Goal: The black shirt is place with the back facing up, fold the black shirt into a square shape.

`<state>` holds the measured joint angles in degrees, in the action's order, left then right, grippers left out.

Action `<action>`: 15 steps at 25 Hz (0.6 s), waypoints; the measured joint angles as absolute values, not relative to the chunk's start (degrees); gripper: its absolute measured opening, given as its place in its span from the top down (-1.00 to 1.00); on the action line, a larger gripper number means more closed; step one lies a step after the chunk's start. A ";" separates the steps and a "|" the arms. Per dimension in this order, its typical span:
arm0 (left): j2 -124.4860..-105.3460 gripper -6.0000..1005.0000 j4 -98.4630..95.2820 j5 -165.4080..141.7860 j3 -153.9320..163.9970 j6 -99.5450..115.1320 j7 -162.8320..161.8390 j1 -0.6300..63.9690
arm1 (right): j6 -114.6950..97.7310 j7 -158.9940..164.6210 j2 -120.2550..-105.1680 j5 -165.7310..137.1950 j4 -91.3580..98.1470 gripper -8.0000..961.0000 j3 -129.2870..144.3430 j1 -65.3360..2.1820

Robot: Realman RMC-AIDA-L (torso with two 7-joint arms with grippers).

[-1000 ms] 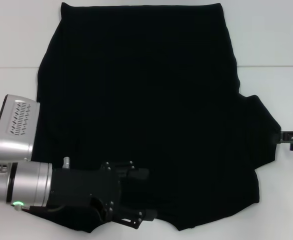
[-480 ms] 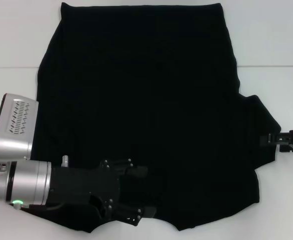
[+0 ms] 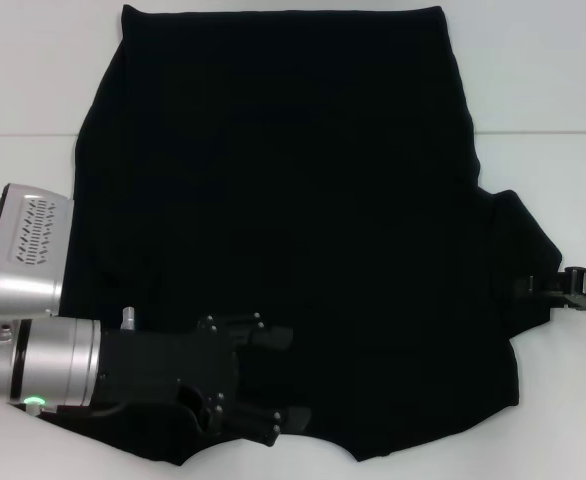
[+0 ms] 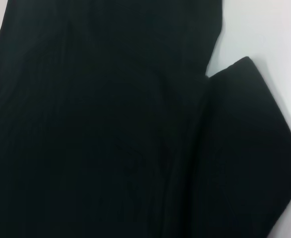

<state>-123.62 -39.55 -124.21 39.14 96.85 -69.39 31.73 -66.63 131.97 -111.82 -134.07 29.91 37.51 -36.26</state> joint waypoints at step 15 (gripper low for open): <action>-123.57 -0.89 -39.53 -124.09 39.11 96.86 -69.55 31.58 | -64.86 131.56 -111.99 -133.80 29.67 0.49 37.18 -35.50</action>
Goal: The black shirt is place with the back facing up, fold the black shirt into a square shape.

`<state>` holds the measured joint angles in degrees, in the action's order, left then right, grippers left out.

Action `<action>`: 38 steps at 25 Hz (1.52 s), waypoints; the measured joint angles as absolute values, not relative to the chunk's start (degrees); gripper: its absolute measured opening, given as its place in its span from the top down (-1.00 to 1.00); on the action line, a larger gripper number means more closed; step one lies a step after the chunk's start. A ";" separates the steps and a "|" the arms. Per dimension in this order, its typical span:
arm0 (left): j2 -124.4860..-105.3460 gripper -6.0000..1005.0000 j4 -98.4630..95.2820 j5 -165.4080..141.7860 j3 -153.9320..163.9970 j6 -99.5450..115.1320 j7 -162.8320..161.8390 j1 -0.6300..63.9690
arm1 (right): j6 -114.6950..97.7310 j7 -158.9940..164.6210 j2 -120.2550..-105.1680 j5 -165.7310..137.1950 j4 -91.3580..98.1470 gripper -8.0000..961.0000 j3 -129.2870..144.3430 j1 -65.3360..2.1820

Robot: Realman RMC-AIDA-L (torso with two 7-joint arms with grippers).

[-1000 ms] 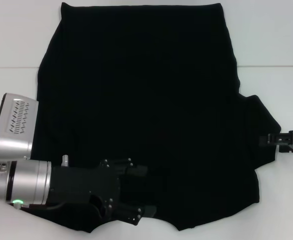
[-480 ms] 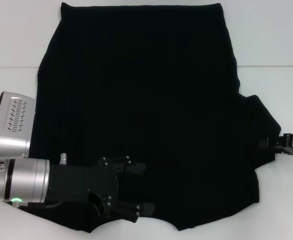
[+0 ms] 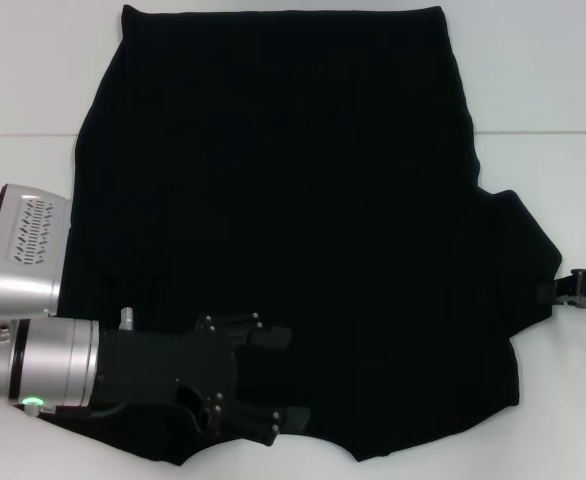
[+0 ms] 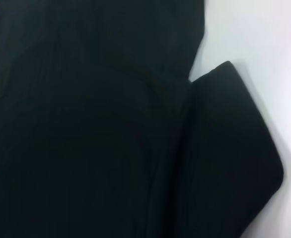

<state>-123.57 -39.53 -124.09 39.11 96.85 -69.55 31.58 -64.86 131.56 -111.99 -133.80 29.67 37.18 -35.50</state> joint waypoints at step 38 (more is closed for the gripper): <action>-123.84 -0.89 -39.11 -123.31 37.71 97.08 -70.10 31.44 | -57.38 115.85 -113.47 -130.77 29.65 0.98 24.34 -33.36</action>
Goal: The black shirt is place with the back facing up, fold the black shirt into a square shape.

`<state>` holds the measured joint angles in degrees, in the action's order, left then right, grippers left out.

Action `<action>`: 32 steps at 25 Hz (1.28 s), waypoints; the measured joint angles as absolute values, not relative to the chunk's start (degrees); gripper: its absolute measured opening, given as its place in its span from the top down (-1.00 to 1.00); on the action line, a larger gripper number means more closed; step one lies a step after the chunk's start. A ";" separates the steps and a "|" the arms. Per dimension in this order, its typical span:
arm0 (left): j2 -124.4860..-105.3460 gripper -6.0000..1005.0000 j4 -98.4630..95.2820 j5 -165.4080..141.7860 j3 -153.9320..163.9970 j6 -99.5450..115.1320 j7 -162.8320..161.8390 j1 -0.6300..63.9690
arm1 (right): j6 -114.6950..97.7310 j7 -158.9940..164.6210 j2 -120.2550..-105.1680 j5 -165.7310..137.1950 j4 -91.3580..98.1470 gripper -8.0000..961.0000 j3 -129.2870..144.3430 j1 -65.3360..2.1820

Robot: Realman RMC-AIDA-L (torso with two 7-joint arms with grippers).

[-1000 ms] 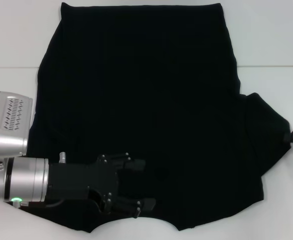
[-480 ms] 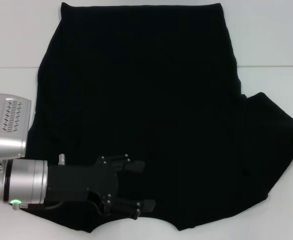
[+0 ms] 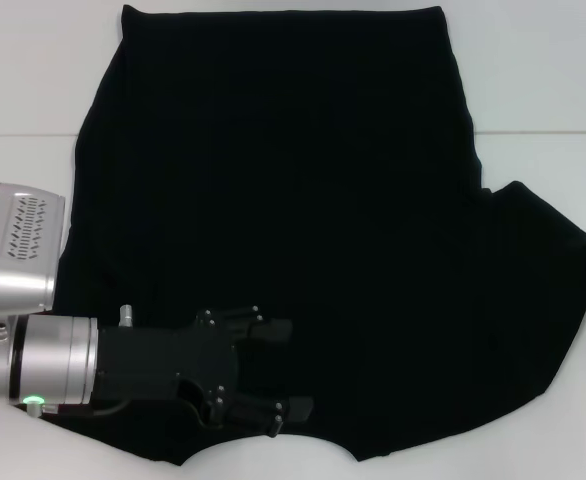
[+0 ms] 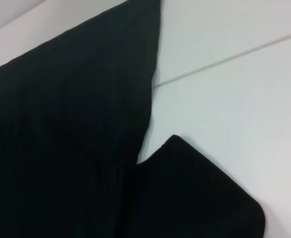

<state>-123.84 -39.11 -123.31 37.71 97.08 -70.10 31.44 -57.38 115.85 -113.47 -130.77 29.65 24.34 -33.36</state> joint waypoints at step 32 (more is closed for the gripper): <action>-123.61 -0.89 -39.34 -123.31 37.70 96.94 -71.67 31.56 | -66.25 119.06 -116.52 -125.56 28.73 0.98 37.48 -39.32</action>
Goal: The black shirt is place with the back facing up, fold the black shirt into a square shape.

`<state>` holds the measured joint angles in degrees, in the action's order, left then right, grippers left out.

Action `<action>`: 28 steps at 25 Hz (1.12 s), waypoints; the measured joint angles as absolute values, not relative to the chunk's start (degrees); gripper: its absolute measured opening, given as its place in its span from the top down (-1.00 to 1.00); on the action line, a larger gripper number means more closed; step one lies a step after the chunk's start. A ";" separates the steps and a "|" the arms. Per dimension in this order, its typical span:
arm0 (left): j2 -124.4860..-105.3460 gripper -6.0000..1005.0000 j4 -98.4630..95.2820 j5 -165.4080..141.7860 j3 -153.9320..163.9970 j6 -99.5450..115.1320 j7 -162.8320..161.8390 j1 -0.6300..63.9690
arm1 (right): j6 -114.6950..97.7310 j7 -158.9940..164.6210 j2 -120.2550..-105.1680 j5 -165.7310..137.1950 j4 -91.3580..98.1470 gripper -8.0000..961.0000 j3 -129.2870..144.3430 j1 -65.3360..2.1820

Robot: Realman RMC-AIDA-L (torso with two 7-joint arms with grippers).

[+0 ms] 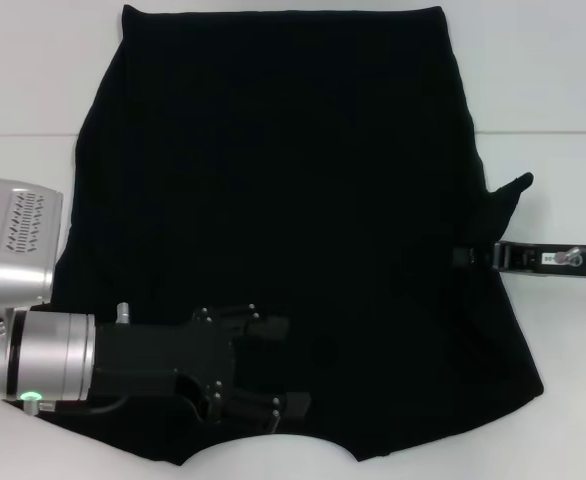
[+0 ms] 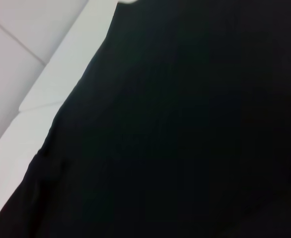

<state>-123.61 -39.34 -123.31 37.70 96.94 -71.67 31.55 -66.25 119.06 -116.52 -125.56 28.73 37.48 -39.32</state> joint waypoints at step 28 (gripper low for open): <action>-123.74 -0.89 -39.11 -123.31 37.71 96.23 -71.72 31.64 | -65.60 124.54 -114.41 -125.36 29.62 0.20 39.88 -39.69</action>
<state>-123.74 -39.11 -123.31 37.71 96.23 -71.72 31.64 -65.60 124.54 -114.41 -125.36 29.62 39.88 -39.69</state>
